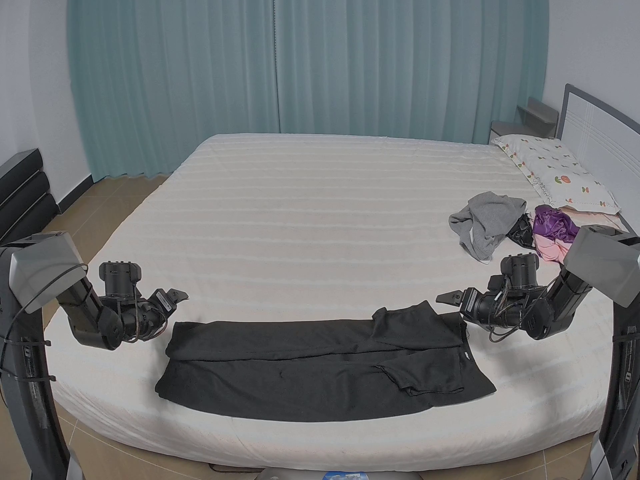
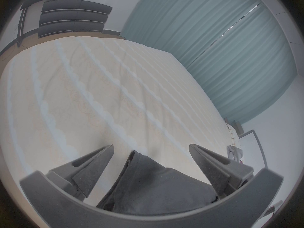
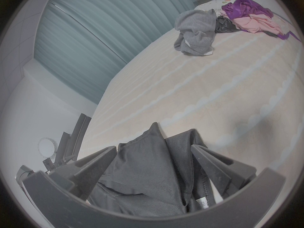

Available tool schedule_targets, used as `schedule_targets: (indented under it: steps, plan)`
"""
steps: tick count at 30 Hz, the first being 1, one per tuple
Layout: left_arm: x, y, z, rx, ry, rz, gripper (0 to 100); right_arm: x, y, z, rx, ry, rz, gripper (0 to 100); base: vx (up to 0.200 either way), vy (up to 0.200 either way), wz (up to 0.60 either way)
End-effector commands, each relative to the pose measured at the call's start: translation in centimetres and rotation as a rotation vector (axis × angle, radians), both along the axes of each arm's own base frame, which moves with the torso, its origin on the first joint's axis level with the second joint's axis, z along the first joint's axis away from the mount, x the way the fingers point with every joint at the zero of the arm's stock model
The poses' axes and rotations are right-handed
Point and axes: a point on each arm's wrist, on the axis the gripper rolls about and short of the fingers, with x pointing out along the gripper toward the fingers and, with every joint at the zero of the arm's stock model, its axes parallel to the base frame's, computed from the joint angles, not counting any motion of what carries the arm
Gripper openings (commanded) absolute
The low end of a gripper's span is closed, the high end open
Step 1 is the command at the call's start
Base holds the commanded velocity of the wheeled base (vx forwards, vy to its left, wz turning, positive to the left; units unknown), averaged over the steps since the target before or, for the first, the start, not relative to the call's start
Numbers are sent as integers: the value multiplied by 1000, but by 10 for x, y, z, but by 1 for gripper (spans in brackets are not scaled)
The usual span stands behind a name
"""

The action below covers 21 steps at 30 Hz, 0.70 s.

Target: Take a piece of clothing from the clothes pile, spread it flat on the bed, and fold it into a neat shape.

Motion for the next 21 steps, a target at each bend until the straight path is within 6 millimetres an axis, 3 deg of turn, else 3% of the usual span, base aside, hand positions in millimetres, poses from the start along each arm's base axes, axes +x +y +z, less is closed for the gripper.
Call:
schedule_targets:
  steps: [1,8,9,16,21]
  plan:
    - [14,-8,-26,30,37,0,100,3,-2,-8,7,29,-20,100,0,0,0]
    - [20,-19,-36,102,45,5,100,4,-9,-12,10,39,-44,100,0,0,0]
    - [21,-19,-38,113,46,6,0,5,-9,-15,9,44,-44,100,0,0,0]
    - [26,-19,-40,151,37,77,0,15,-7,-17,-4,52,-55,100,0,0,0]
    - [33,-16,-33,84,6,166,0,23,-7,-15,6,61,-69,100,0,0,0]
